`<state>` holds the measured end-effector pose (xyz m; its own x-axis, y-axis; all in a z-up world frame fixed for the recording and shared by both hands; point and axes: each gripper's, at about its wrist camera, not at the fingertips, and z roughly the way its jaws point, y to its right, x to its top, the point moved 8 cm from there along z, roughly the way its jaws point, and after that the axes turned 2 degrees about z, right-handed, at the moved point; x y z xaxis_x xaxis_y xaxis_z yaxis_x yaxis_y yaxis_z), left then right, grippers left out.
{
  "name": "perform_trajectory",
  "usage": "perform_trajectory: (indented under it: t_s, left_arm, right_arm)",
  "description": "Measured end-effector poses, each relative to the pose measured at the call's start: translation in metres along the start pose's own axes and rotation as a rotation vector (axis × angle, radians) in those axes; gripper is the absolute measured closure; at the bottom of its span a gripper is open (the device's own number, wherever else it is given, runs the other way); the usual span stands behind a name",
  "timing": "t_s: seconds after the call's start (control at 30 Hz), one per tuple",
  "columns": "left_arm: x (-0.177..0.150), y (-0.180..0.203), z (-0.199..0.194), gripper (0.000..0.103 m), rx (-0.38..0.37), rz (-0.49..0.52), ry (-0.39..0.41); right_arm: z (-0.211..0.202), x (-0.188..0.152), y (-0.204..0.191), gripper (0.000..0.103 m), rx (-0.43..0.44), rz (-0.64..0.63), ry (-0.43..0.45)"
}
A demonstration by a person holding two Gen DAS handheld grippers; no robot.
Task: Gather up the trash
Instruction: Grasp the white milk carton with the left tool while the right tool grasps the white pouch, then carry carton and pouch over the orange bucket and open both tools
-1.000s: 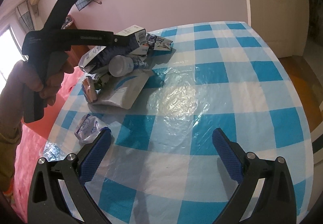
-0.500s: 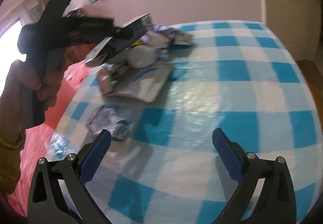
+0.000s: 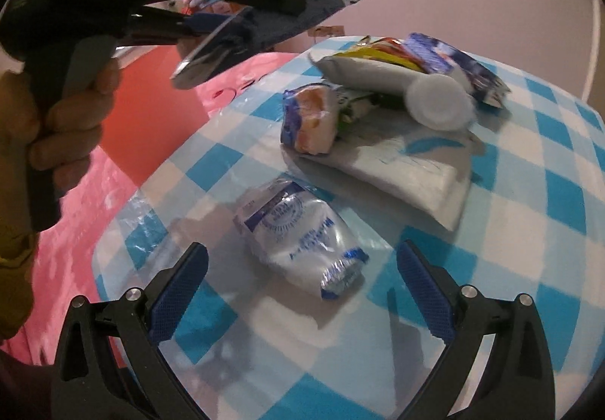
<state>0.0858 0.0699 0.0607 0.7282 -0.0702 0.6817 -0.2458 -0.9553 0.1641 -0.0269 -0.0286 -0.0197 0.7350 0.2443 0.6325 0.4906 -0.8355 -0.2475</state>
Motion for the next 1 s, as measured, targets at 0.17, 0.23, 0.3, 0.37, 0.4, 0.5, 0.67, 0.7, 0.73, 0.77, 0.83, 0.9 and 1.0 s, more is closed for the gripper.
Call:
perform_trajectory:
  t_s: [0.17,0.23,0.3,0.37,0.4,0.5,0.67,0.7,0.73,0.77,0.83,0.9,1.0]
  left_arm:
    - [-0.018,-0.026,-0.015,0.046,0.014,-0.062,0.012]
    - [-0.025,-0.033,-0.019,0.046,0.017,-0.078,0.015]
    - [-0.032,-0.039,-0.023,0.046,0.016,-0.092,0.017]
    - [-0.038,-0.043,-0.026,0.046,0.014,-0.104,0.017]
    - [-0.042,-0.046,-0.027,0.046,0.013,-0.112,0.017]
    - [-0.05,-0.048,-0.029,0.046,0.007,-0.122,0.016]
    - [-0.064,-0.052,-0.028,0.046,0.003,-0.131,0.005]
    - [-0.066,-0.052,-0.028,0.046,0.001,-0.133,0.004]
    - [-0.068,-0.052,-0.028,0.046,-0.004,-0.138,0.002]
    - [-0.07,-0.052,-0.028,0.046,-0.007,-0.142,0.001]
    - [-0.075,-0.053,-0.029,0.046,-0.006,-0.145,0.001]
    - [-0.078,-0.054,-0.029,0.046,-0.003,-0.145,0.001]
    - [-0.084,-0.056,-0.032,0.046,-0.014,-0.158,0.001]
  right_arm:
    - [0.015,0.004,-0.004,0.005,-0.01,-0.059,-0.028]
    - [0.02,0.006,-0.005,0.005,-0.011,-0.075,-0.036]
    - [0.026,0.008,-0.006,0.005,-0.018,-0.088,-0.045]
    - [0.031,0.008,-0.007,0.007,-0.029,-0.104,-0.052]
    - [0.033,0.007,-0.008,0.01,-0.032,-0.11,-0.055]
    - [0.037,0.006,-0.01,0.025,-0.055,-0.135,-0.066]
    - [0.038,0.003,-0.012,0.029,-0.084,-0.151,-0.063]
    - [0.037,0.002,-0.012,0.029,-0.092,-0.148,-0.063]
    - [0.036,0.002,-0.011,0.03,-0.097,-0.144,-0.06]
    - [0.034,0.0,-0.01,0.031,-0.102,-0.138,-0.057]
    - [0.031,-0.002,-0.009,0.033,-0.107,-0.122,-0.053]
    - [0.026,-0.005,-0.007,0.034,-0.111,-0.101,-0.049]
    - [0.018,-0.012,-0.005,0.035,-0.119,-0.074,-0.043]
